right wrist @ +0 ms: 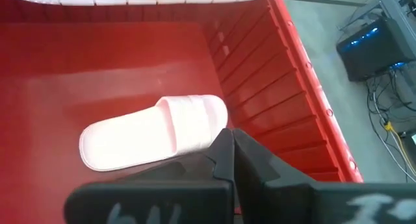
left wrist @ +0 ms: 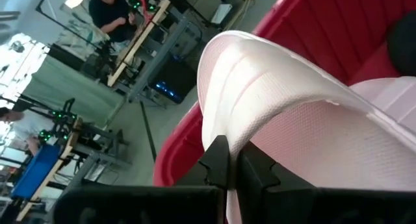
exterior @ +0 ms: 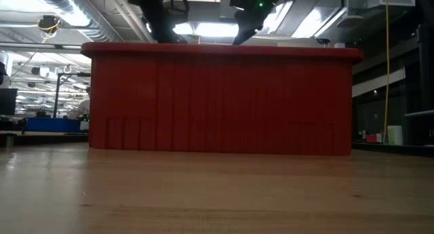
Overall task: Pick and place slides into bin
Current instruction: Put the pink slipper into the red bin
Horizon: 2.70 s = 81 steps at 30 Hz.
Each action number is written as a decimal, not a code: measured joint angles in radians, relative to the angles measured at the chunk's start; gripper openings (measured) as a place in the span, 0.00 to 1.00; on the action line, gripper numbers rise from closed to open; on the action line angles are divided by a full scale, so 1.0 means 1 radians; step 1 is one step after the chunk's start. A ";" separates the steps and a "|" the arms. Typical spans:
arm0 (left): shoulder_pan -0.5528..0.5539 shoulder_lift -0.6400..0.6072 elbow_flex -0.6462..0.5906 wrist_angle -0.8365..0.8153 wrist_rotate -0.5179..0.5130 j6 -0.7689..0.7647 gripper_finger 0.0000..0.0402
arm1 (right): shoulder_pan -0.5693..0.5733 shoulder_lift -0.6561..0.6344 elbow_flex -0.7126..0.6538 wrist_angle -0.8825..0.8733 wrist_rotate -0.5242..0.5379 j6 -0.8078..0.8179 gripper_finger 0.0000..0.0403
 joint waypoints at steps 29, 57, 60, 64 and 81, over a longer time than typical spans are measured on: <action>0.080 0.267 -0.053 0.043 0.074 0.009 0.01 | -0.005 0.006 -0.140 0.092 -0.005 -0.002 0.02; 0.105 0.350 -0.053 0.041 0.161 -0.094 0.01 | -0.004 0.006 -0.140 0.124 -0.005 -0.025 0.02; 0.114 0.350 -0.053 0.043 0.158 -0.095 0.01 | -0.004 0.006 -0.140 0.113 -0.005 -0.024 0.02; 0.116 0.350 -0.053 0.044 0.153 -0.095 0.01 | -0.004 0.006 -0.140 0.092 -0.005 -0.023 0.02; 0.121 0.421 -0.052 0.123 0.180 -0.077 0.01 | -0.004 0.006 -0.140 0.079 -0.004 -0.015 0.02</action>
